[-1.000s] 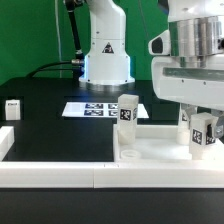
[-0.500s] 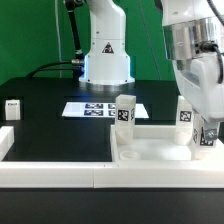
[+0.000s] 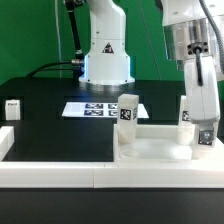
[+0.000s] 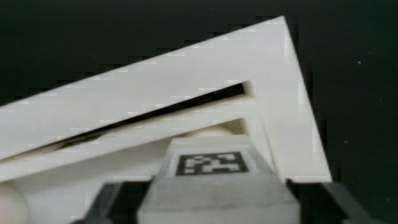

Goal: Assemble square table

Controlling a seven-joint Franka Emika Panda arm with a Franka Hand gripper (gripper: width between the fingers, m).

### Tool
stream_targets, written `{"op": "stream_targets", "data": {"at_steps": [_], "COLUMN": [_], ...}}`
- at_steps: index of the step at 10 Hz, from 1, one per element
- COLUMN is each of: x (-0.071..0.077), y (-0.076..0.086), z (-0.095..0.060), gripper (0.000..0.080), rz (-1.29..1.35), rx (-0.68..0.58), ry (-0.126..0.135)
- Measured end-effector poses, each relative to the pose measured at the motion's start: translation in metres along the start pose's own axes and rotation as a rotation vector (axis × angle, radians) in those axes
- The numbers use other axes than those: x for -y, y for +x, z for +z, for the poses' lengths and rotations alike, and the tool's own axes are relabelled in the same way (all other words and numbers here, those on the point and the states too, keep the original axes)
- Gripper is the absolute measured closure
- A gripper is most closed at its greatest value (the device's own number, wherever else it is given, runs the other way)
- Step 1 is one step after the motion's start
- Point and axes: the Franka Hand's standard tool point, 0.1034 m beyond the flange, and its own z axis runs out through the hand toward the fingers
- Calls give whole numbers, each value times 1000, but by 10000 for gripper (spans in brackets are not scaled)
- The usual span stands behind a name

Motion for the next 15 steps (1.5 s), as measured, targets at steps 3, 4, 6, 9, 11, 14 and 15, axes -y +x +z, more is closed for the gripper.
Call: {"op": "stream_targets", "data": {"at_steps": [3, 4, 6, 9, 11, 14, 15], "x": [0, -1, 1, 8, 8, 8, 7], "y": [0, 1, 7, 12, 12, 12, 16], "z": [0, -8, -53, -65, -64, -64, -63], "gripper": [160, 153, 153, 150, 150, 150, 150], "rz": [-1, -44, -108, -114, -114, -114, -145], "rx": [0, 4, 28, 32, 31, 31, 26], "ry": [0, 5, 42, 61, 61, 60, 62]}}
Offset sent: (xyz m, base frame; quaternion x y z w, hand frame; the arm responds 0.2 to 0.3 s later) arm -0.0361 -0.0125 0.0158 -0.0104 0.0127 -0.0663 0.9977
